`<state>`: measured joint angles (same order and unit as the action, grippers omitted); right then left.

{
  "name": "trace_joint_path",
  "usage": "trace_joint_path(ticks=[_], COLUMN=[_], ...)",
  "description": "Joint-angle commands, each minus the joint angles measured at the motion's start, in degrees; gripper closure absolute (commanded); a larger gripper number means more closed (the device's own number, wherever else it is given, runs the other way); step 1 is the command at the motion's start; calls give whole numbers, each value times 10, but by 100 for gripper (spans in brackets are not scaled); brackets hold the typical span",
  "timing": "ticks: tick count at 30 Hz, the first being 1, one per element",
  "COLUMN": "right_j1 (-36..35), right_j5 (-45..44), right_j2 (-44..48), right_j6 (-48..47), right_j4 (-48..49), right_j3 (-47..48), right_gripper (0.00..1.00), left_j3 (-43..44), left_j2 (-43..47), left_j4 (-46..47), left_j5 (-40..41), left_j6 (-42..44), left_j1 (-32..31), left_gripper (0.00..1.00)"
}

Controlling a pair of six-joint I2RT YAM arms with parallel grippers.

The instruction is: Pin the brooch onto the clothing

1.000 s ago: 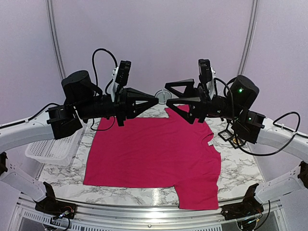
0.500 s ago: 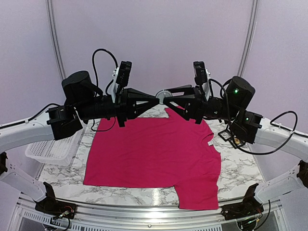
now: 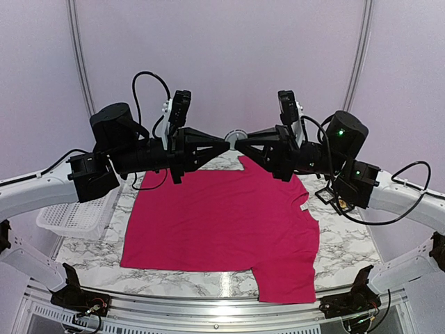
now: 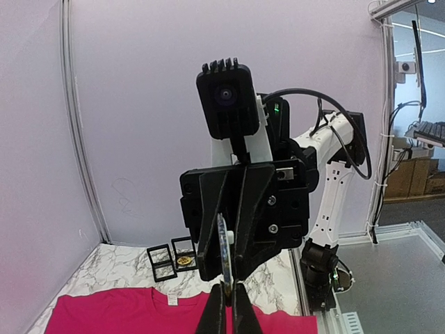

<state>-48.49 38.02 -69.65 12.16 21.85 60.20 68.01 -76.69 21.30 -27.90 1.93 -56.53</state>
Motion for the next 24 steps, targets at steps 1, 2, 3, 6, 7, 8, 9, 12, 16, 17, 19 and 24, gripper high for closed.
trace_joint_path(ticks=[1,2,3,6,7,8,9,12,16,17,19,24], right_j1=[2,2,2,2,2,1,1,0,-3,-4,-4,-9], right_j5=[-28,-28,-28,-27,-24,-20,-15,-8,-4,-4,-4,-7], right_j2=[-13,-16,-20,-30,-34,-39,-44,-56,-62,-62,-61,-58], right_j6=[-2,-2,-2,-4,-5,-5,-7,-18,-31,-33,-37,-56], right_j4=[-44,-50,-54,-65,-68,-72,-77,-91,-104,-107,-111,-137], right_j3=[31,35,39,49,54,59,64,77,87,88,90,98], right_gripper=[92,94,95,97,97,97,97,96,94,93,91,85], left_j3=[5,7,9,12,13,13,14,15,14,14,14,13], left_j2=[8,8,6,5,5,5,4,4,6,8,9,10], left_j4=[-17,-26,-33,-46,-48,-49,-50,-51,-51,-51,-51,-51], left_j5=[-36,-37,-37,-39,-40,-40,-40,-35,-17,-14,-8,20], left_j6=[58,67,77,94,97,99,99,100,101,101,100,100], left_j1=[-19,-22,-24,-29,-30,-30,-31,-31,-31,-31,-31,-31], left_gripper=[100,100,100,100,100,100,100,100,100,100,100,100])
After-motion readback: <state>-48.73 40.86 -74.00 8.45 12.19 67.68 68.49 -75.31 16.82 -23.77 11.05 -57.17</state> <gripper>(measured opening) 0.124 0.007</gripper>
